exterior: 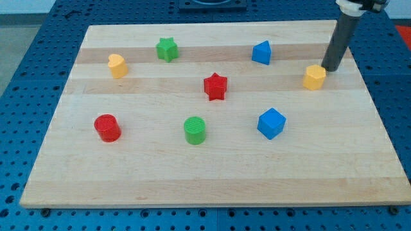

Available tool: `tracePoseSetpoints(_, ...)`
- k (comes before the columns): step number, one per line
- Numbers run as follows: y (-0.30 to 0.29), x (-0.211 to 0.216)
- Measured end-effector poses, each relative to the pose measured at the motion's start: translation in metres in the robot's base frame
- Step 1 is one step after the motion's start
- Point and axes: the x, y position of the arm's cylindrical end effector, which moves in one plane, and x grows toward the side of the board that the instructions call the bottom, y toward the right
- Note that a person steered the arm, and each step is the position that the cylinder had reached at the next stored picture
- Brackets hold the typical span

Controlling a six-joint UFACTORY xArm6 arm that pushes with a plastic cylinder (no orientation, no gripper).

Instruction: Slide yellow hexagon to the blue triangle

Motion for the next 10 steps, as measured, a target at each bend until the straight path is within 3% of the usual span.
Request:
tracePoseSetpoints(1, 0.032, 0.007)
tracePoseSetpoints(3, 0.023, 0.053)
tracePoseSetpoints(5, -0.072, 0.045)
tracePoseSetpoints(6, -0.089, 0.03)
tracePoseSetpoints(8, -0.073, 0.048)
tracePoseSetpoints(10, -0.071, -0.003)
